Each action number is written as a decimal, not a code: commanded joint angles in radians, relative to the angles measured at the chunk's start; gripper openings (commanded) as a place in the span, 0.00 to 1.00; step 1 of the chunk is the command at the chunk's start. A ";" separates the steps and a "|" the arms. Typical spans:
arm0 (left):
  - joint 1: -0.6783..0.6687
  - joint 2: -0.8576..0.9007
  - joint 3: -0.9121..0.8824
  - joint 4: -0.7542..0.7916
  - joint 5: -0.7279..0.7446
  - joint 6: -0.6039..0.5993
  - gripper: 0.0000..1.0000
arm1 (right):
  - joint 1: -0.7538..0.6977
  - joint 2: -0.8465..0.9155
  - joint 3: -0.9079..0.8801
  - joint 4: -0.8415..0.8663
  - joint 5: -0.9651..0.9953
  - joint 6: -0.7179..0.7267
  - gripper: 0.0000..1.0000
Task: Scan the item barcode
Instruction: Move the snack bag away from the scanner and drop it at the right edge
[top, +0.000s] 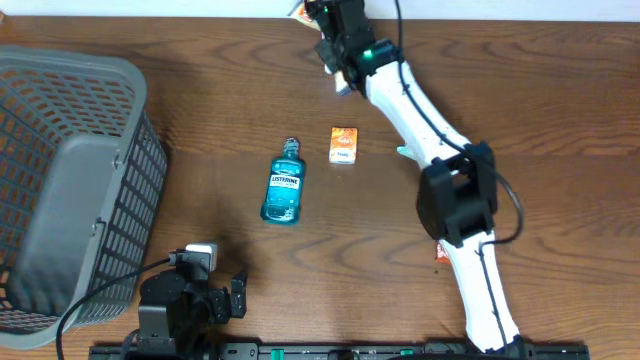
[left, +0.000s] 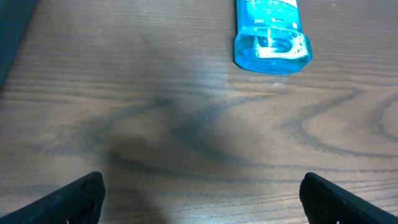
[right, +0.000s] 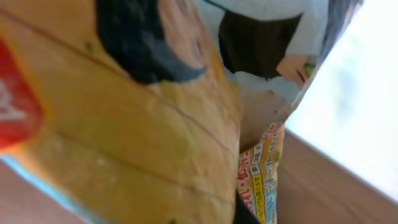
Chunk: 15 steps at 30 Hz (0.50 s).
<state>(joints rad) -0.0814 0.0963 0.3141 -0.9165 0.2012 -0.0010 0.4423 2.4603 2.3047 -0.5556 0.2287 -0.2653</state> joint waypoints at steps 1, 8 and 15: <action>-0.003 0.001 -0.003 -0.003 0.005 -0.004 1.00 | -0.075 -0.194 0.037 -0.108 0.222 0.026 0.01; -0.003 0.001 -0.003 -0.003 0.005 -0.004 0.99 | -0.331 -0.260 0.035 -0.411 0.348 0.071 0.01; -0.003 0.001 -0.003 -0.003 0.005 -0.004 1.00 | -0.624 -0.247 -0.098 -0.446 0.307 0.156 0.01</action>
<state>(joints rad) -0.0814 0.0963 0.3141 -0.9165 0.2012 -0.0010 -0.1017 2.1983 2.2696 -1.0103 0.5316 -0.1886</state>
